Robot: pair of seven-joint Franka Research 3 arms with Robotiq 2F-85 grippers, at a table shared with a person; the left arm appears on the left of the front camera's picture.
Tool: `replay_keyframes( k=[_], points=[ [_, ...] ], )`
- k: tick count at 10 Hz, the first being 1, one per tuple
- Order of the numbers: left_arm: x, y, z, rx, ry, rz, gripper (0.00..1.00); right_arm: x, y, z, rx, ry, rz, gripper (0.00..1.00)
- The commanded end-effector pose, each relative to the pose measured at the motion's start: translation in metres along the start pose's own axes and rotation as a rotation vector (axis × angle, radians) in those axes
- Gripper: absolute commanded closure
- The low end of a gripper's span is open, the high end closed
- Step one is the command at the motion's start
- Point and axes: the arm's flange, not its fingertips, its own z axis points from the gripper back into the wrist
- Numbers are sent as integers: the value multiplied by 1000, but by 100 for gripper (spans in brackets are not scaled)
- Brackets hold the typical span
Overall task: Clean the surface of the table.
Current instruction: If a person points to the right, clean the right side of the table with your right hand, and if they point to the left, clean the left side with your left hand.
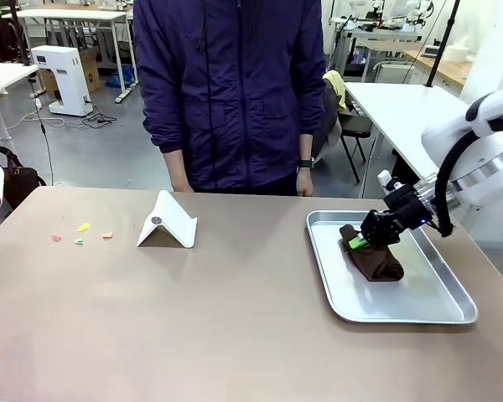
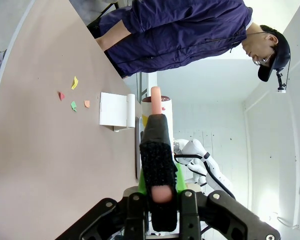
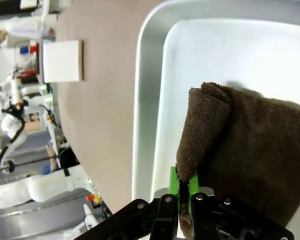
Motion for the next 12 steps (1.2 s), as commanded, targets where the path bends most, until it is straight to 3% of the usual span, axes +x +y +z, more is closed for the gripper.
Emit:
replay_keyframes(
  k=[1, 5, 7, 12],
  points=[
    [-2, -2, 2, -13, 7, -17, 100, 3, 13, -13, -9, 54, 74, 93],
    [-2, -2, 2, -13, 7, -17, 100, -5, 21, -28, -101, 148, 124, 93],
    [-2, -2, 2, -13, 7, -17, 100, -1, 12, -21, -160, 69, 78, 93],
    [-2, -2, 2, -13, 7, -17, 100, 1, -27, 25, -122, -103, -93, 93]
  ],
)
